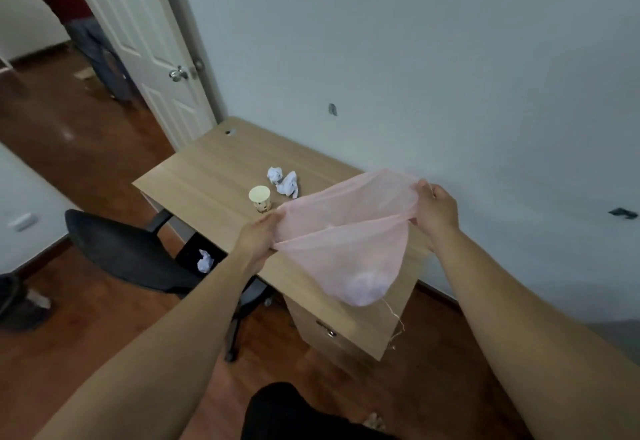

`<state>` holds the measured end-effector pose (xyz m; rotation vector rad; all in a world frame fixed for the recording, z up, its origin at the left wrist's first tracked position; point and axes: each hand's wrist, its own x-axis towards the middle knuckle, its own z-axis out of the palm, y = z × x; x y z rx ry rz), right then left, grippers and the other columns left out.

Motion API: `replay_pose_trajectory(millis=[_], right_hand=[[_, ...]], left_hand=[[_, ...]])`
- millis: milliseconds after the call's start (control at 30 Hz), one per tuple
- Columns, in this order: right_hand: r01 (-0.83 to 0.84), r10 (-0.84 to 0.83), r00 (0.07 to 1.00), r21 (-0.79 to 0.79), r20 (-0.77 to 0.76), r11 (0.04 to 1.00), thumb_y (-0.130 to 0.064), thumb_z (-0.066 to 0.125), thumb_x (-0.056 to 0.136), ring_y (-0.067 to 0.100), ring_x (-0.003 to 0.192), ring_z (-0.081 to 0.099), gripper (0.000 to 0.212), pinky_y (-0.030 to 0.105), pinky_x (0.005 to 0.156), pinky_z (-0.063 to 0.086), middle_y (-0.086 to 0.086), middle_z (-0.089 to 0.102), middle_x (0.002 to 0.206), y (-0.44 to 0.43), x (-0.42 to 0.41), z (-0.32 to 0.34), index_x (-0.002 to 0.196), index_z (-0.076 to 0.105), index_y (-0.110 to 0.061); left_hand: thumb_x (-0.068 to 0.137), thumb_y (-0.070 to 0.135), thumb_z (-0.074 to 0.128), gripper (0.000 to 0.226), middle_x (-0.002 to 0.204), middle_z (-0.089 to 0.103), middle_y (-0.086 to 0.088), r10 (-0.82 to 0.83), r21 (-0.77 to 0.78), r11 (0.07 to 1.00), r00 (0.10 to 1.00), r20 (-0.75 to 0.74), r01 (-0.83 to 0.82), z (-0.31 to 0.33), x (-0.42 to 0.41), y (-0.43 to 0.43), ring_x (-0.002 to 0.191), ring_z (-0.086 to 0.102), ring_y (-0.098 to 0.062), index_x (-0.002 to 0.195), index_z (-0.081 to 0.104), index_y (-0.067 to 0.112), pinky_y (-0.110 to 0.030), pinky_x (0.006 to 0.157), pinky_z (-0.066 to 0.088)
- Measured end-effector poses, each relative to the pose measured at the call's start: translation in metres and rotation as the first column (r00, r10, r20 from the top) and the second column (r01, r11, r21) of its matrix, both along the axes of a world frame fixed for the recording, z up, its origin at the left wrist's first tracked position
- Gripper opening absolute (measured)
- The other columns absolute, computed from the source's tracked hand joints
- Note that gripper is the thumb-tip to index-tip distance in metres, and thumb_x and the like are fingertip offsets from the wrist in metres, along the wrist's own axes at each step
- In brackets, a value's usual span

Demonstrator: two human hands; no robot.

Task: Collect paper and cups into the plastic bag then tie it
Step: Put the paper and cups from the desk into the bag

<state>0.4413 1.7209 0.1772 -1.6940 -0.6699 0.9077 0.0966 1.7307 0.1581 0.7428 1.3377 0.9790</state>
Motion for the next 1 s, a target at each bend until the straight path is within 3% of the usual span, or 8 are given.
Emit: replay_pose_trajectory(millis=[167, 367, 467, 567, 733, 800, 900, 1000], right_hand=[[0.142, -0.152, 0.907, -0.054, -0.392, 0.988, -0.027, 0.049, 0.115, 0.028, 0.098, 0.073, 0.022, 0.038, 0.073, 0.062, 0.012, 0.075, 0.121, 0.044, -0.016, -0.016, 0.125, 0.068, -0.022], [0.166, -0.172, 0.890, -0.050, -0.422, 0.985, -0.014, 0.050, 0.111, 0.022, 0.083, 0.064, 0.040, 0.025, 0.048, 0.058, 0.018, 0.071, 0.131, 0.098, -0.032, -0.012, 0.149, 0.058, -0.004], [0.204, -0.184, 0.844, -0.016, -0.503, 0.979, -0.016, 0.058, 0.107, 0.029, 0.086, 0.065, 0.031, 0.037, 0.069, 0.057, 0.023, 0.070, 0.112, 0.129, -0.046, -0.001, 0.132, 0.075, -0.010], [0.198, -0.183, 0.831, -0.029, -0.525, 0.980, -0.033, 0.080, 0.091, 0.031, 0.090, 0.072, 0.021, 0.046, 0.083, 0.057, 0.013, 0.076, 0.105, 0.160, -0.060, 0.009, 0.099, 0.086, -0.015], [0.064, -0.078, 0.921, -0.047, -0.382, 0.997, -0.052, 0.091, 0.083, 0.030, 0.087, 0.062, 0.043, 0.043, 0.082, 0.053, 0.012, 0.066, 0.103, 0.183, -0.077, 0.004, 0.109, 0.088, -0.019], [0.066, -0.080, 0.928, -0.051, -0.364, 0.997, -0.045, 0.086, 0.091, 0.022, 0.087, 0.071, 0.037, 0.041, 0.089, 0.060, 0.005, 0.081, 0.109, 0.185, -0.085, -0.007, 0.112, 0.086, -0.015], [0.071, -0.094, 0.942, -0.081, -0.322, 0.994, -0.057, 0.089, 0.083, 0.020, 0.102, 0.066, 0.047, 0.046, 0.111, 0.055, 0.006, 0.079, 0.127, 0.186, -0.098, -0.021, 0.110, 0.088, -0.018], [0.101, -0.140, 0.957, -0.159, -0.254, 0.982, -0.069, 0.089, 0.074, 0.016, 0.093, 0.065, 0.055, 0.035, 0.090, 0.054, -0.003, 0.079, 0.106, 0.184, -0.106, -0.036, 0.107, 0.088, -0.025]], left_hand=[[0.103, 0.034, 0.071, 0.023, 0.095, 0.072, -0.005, -0.108, -0.112, 0.990, 0.972, -0.210, 0.086, -0.042, -0.017, 0.034, 0.079, 0.068, -0.019, 0.106, 0.073, 0.011, -0.034, 0.076, 0.063], [0.109, 0.028, 0.060, 0.027, 0.085, 0.076, -0.008, -0.336, -0.158, 0.941, 0.884, -0.326, 0.300, -0.073, -0.039, 0.088, 0.068, 0.071, -0.024, 0.114, 0.066, 0.002, -0.048, 0.088, 0.065], [0.107, 0.025, 0.062, 0.026, 0.061, 0.070, -0.005, -0.429, -0.160, 0.903, 0.823, -0.372, 0.398, -0.076, -0.052, 0.123, 0.069, 0.071, -0.026, 0.111, 0.067, -0.001, -0.049, 0.088, 0.064], [0.105, 0.026, 0.064, 0.023, 0.068, 0.072, -0.010, -0.563, -0.205, 0.825, 0.744, -0.360, 0.526, -0.077, -0.066, 0.162, 0.072, 0.072, -0.023, 0.107, 0.071, 0.005, -0.048, 0.087, 0.063], [0.106, 0.028, 0.054, 0.029, 0.074, 0.071, -0.005, -0.728, -0.300, 0.682, 0.583, -0.359, 0.667, -0.089, -0.090, 0.223, 0.078, 0.074, -0.020, 0.105, 0.079, 0.013, -0.036, 0.079, 0.057], [0.104, 0.032, 0.056, 0.025, 0.072, 0.072, -0.005, -0.708, -0.252, 0.688, 0.553, -0.440, 0.681, -0.100, -0.099, 0.244, 0.074, 0.073, -0.019, 0.100, 0.078, 0.022, -0.036, 0.077, 0.057], [0.099, 0.036, 0.062, 0.011, 0.082, 0.073, 0.002, -0.396, 0.037, 0.801, 0.574, -0.717, 0.598, -0.125, -0.111, 0.275, 0.075, 0.070, -0.018, 0.104, 0.071, 0.032, -0.039, 0.077, 0.057], [0.094, 0.025, 0.071, 0.039, 0.123, 0.058, -0.002, -0.176, 0.164, 0.831, 0.530, -0.830, 0.532, -0.140, -0.118, 0.301, 0.111, 0.062, -0.025, 0.133, 0.065, 0.020, -0.043, 0.091, 0.056]])
